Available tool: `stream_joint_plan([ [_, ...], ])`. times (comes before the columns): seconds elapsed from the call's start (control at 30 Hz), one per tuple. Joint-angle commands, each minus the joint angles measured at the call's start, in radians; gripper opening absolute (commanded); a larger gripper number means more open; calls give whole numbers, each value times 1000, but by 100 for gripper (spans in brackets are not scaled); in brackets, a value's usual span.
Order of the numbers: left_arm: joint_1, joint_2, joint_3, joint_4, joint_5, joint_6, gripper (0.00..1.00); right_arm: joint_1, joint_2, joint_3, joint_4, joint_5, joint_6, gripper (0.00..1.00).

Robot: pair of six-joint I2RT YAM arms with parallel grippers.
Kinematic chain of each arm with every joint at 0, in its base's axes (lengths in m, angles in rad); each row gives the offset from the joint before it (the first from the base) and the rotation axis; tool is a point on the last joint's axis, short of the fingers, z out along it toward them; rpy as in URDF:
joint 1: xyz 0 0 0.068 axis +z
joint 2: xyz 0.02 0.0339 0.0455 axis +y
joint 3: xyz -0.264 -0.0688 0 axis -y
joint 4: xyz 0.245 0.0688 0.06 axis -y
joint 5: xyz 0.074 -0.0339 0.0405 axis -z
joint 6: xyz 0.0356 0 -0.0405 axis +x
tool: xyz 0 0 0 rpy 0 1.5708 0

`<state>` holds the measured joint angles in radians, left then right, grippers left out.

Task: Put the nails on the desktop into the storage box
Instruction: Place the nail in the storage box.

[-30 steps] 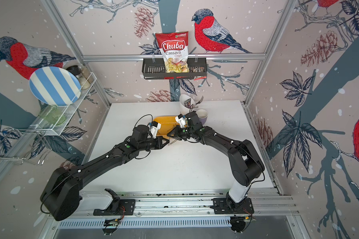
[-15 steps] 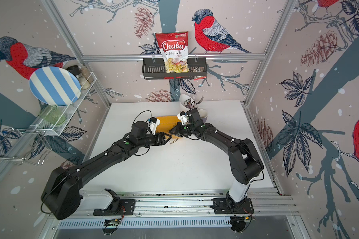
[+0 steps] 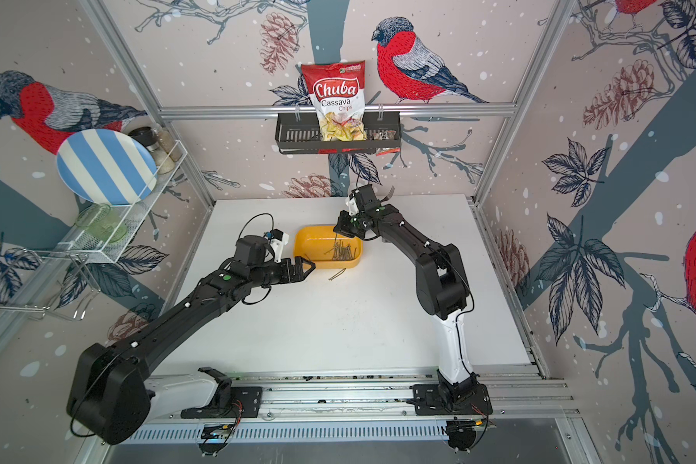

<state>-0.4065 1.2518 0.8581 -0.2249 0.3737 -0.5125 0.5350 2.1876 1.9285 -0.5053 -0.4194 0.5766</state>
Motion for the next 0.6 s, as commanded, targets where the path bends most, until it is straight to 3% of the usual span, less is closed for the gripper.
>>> stream_joint_plan([
  [0.0,21,21,13,-49,29,42,96,2,94,126,-186,116,-76,0],
  [0.3,45,94,36,-93,39,54,97,13,185,180,-212,212,-120,0],
  [0.57,43,143,37,-36,20,-79,96,2,216,171,-258,295,-233,0],
])
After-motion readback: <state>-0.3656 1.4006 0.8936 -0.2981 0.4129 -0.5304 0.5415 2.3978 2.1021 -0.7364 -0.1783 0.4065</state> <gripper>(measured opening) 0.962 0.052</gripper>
